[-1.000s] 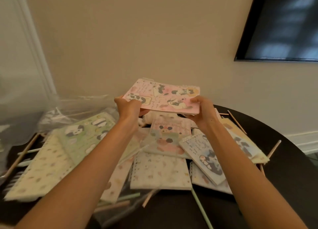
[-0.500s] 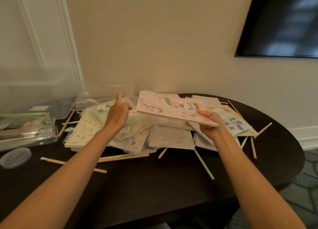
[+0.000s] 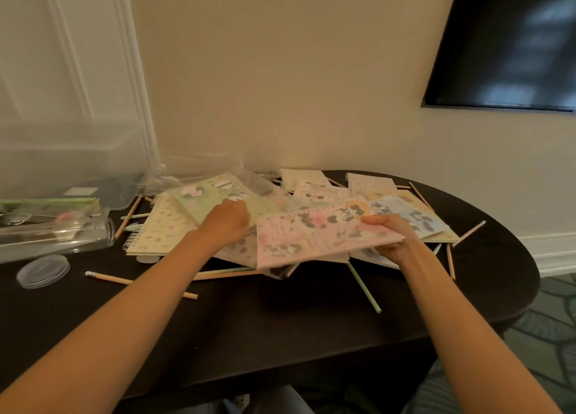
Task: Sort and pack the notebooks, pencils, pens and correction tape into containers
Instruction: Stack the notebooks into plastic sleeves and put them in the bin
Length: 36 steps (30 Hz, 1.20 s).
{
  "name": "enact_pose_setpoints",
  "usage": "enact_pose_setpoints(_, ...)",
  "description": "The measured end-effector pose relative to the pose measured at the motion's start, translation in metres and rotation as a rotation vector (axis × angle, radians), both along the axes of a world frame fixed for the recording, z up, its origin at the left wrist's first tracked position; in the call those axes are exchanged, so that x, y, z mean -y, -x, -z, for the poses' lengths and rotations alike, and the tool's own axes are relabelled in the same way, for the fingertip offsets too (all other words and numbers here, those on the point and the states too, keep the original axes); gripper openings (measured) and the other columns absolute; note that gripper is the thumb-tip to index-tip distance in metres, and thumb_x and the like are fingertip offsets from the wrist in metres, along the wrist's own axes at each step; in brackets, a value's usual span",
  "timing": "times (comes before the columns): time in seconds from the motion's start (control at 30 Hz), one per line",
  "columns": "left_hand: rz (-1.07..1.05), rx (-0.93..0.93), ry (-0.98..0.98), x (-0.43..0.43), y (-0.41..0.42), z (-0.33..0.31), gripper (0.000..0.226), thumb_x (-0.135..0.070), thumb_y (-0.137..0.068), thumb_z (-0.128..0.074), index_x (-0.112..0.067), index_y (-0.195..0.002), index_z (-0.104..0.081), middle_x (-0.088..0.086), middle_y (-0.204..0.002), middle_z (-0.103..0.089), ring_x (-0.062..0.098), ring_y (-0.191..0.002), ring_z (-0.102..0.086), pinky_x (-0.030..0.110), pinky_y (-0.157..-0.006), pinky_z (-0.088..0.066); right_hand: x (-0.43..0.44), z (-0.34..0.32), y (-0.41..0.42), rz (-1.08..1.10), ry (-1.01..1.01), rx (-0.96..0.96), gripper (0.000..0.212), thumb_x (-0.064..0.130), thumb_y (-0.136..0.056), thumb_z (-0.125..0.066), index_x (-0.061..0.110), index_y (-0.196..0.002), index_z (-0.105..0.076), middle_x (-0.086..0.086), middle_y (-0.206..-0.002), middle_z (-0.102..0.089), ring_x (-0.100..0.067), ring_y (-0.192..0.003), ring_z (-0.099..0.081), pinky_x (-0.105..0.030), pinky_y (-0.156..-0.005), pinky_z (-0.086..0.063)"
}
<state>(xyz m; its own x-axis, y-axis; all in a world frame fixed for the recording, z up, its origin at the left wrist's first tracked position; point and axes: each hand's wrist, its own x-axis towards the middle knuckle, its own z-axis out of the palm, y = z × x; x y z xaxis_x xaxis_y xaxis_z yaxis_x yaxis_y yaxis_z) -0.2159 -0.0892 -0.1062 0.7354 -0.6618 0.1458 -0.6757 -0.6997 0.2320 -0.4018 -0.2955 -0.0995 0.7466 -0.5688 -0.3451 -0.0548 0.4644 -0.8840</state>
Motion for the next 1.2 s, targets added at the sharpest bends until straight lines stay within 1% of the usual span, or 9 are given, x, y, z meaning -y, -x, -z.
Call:
enact_pose_setpoints(0.13, -0.036, 0.022, -0.063, -0.004, 0.008, -0.013, 0.025, -0.001, -0.095, -0.03, 0.005, -0.109, -0.05, 0.023, -0.112, -0.05, 0.037, -0.098, -0.051, 0.032, -0.07, -0.032, -0.014, 0.005, -0.014, 0.156, 0.001, 0.098, 0.021, -0.004, -0.091, -0.045, -0.008, -0.11, -0.049, -0.019, -0.097, -0.065, -0.018, -0.049, -0.064, -0.014, -0.028, -0.036)
enact_pose_setpoints(0.23, -0.069, 0.005, -0.195, -0.006, 0.014, -0.022, 0.023, -0.001, -0.095, -0.035, 0.005, -0.108, -0.052, 0.02, -0.111, -0.053, 0.035, -0.097, -0.053, 0.036, -0.076, -0.04, -0.024, 0.008, -0.018, 0.226, 0.005, 0.128, 0.012, -0.005, -0.089, -0.047, -0.006, -0.099, -0.052, -0.022, -0.119, -0.06, -0.02, -0.057, -0.061, -0.014, -0.028, -0.033)
enact_pose_setpoints(0.33, -0.063, 0.022, -0.311, -0.008, 0.017, -0.023, 0.023, 0.005, -0.092, -0.036, 0.003, -0.107, -0.054, 0.011, -0.085, -0.049, 0.032, -0.093, -0.053, 0.033, -0.074, -0.04, -0.042, 0.009, -0.021, 0.281, 0.011, 0.19, 0.038, -0.008, -0.089, -0.046, -0.004, -0.127, -0.045, -0.015, -0.105, -0.063, -0.019, -0.059, -0.064, -0.021, -0.034, -0.047)
enact_pose_setpoints(0.43, -0.011, 0.078, -0.312, -0.007, 0.019, -0.022, 0.025, 0.007, -0.091, -0.036, 0.003, -0.107, -0.054, 0.004, -0.07, -0.035, 0.028, -0.084, -0.048, 0.033, -0.074, -0.04, -0.054, 0.016, -0.027, 0.305, 0.052, 0.202, 0.042, -0.007, -0.089, -0.047, 0.003, -0.129, -0.049, -0.008, -0.093, -0.065, -0.022, -0.078, -0.066, -0.035, -0.067, -0.058)
enact_pose_setpoints(0.6, 0.027, 0.091, -0.224, -0.001, 0.024, -0.023, 0.021, 0.004, -0.092, -0.036, 0.004, -0.106, -0.052, 0.019, -0.109, -0.052, 0.035, -0.101, -0.053, 0.034, -0.076, -0.04, -0.092, 0.026, -0.051, 0.3, 0.195, 0.234, 0.038, 0.0, -0.093, -0.046, 0.016, -0.127, -0.048, -0.003, -0.103, -0.063, -0.018, -0.085, -0.067, -0.029, -0.062, -0.058)
enact_pose_setpoints(0.77, 0.039, 0.075, -0.192, -0.006, 0.017, -0.016, 0.021, 0.004, -0.089, -0.036, 0.001, -0.097, -0.055, 0.019, -0.108, -0.056, 0.032, -0.093, -0.053, 0.031, -0.07, -0.036, -0.117, 0.028, -0.088, 0.064, 0.193, 0.119, 0.033, 0.0, -0.094, -0.039, 0.005, -0.126, -0.049, -0.013, -0.114, -0.063, -0.026, -0.1, -0.063, -0.041, -0.089, -0.053)
enact_pose_setpoints(0.9, -0.053, -0.002, -0.014, -0.003, 0.017, -0.009, 0.028, -0.006, -0.095, -0.034, 0.005, -0.114, -0.051, 0.02, -0.112, -0.055, 0.031, -0.095, -0.052, 0.031, -0.071, -0.034, -0.109, 0.026, -0.086, -0.182, -0.002, 0.001, 0.021, -0.003, -0.094, -0.039, 0.001, -0.112, -0.049, -0.018, -0.102, -0.062, -0.032, -0.103, -0.06, -0.037, -0.085, -0.05)
enact_pose_setpoints(1.03, -0.043, 0.008, 0.137, 0.017, 0.018, -0.007, 0.057, -0.005, -0.096, -0.033, -0.004, -0.148, -0.008, 0.021, -0.13, -0.046, 0.034, -0.109, -0.051, 0.036, -0.078, -0.04, -0.106, 0.033, -0.085, -0.163, -0.001, 0.104, 0.032, -0.011, -0.093, -0.035, 0.006, -0.118, -0.048, -0.013, -0.102, -0.063, -0.029, -0.089, -0.064, -0.037, -0.071, -0.054)
enact_pose_setpoints(1.2, 0.06, 0.069, 0.285, 0.026, 0.016, -0.01, 0.036, -0.009, -0.101, -0.028, -0.003, -0.135, -0.039, 0.018, -0.12, -0.057, 0.034, -0.108, -0.054, 0.039, -0.084, -0.041, -0.109, 0.034, -0.108, -0.14, 0.034, 0.244, 0.036, -0.014, -0.091, -0.038, 0.005, -0.119, -0.049, -0.016, -0.102, -0.064, -0.027, -0.082, -0.065, -0.046, -0.077, -0.056)
